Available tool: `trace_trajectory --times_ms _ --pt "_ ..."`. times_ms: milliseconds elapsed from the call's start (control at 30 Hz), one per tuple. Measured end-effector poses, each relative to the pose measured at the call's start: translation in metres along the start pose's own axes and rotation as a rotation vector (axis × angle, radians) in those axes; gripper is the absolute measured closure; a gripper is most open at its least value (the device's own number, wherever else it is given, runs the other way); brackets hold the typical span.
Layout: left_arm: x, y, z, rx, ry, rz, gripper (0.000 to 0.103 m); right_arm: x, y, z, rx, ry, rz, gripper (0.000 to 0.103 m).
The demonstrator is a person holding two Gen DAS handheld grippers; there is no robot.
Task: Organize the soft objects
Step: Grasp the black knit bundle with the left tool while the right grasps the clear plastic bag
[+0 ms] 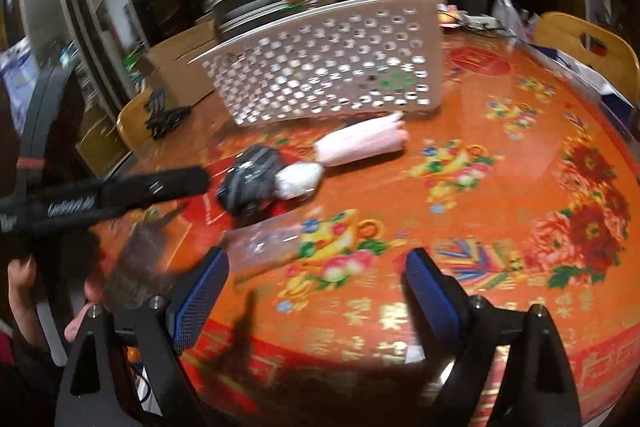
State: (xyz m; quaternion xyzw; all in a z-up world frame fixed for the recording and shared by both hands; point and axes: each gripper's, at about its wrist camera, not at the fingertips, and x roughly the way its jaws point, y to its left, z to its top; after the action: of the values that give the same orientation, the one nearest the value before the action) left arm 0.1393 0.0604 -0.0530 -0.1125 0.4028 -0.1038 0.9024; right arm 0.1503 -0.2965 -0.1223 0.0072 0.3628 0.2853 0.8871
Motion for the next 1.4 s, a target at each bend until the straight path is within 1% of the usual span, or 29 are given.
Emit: trace_trajectory --times_ms 233,400,467,533,567,633,700,733,767,867,1000,1100,1233,1300,1400 --pt "0.015 -0.022 0.013 0.043 0.006 0.01 0.006 -0.001 0.0 -0.005 -0.002 -0.015 0.002 0.013" --pt "0.026 -0.028 0.016 0.053 0.017 0.025 0.006 -0.004 -0.006 -0.007 0.003 -0.022 -0.001 0.013" --pt "0.029 -0.028 0.016 0.057 0.021 0.044 0.009 -0.004 -0.006 -0.009 -0.002 -0.024 -0.004 0.013" --pt "0.033 -0.027 0.014 0.061 0.028 0.052 0.021 -0.004 -0.005 -0.009 -0.009 -0.025 -0.01 0.013" --pt "0.034 -0.027 0.014 0.067 0.033 0.056 0.024 -0.004 -0.004 -0.009 -0.012 -0.024 -0.013 0.013" --pt "0.037 -0.028 0.012 0.082 0.037 0.058 0.043 -0.003 -0.004 -0.009 -0.013 -0.023 -0.016 0.013" --pt "0.041 -0.03 0.011 0.096 0.047 0.049 0.05 -0.003 -0.003 -0.009 -0.012 -0.023 -0.019 0.013" --pt "0.042 -0.031 0.01 0.102 0.047 0.045 0.058 -0.003 -0.003 -0.009 -0.013 -0.023 -0.023 0.013" --pt "0.042 -0.033 0.01 0.112 0.043 0.046 0.061 -0.002 -0.002 -0.008 -0.014 -0.022 -0.025 0.013" --pt "0.041 -0.034 0.008 0.138 0.03 0.07 0.062 0.0 0.002 -0.007 -0.023 -0.016 -0.018 0.013" --pt "0.035 -0.024 0.005 0.138 0.016 0.109 0.062 0.007 0.011 -0.004 -0.033 0.0 0.0 0.013" --pt "0.028 -0.005 0.003 0.109 0.003 0.128 0.062 0.013 0.02 -0.003 -0.06 0.008 0.003 0.013" --pt "0.018 0.023 0.001 0.065 -0.014 0.147 0.062 0.024 0.034 -0.001 -0.119 0.018 -0.019 0.013" --pt "0.016 0.033 0.0 0.048 -0.021 0.135 0.062 0.029 0.039 0.002 -0.136 0.03 -0.024 0.013" --pt "0.014 0.036 -0.002 0.048 -0.032 0.128 0.062 0.037 0.045 0.007 -0.16 0.045 -0.05 0.013"
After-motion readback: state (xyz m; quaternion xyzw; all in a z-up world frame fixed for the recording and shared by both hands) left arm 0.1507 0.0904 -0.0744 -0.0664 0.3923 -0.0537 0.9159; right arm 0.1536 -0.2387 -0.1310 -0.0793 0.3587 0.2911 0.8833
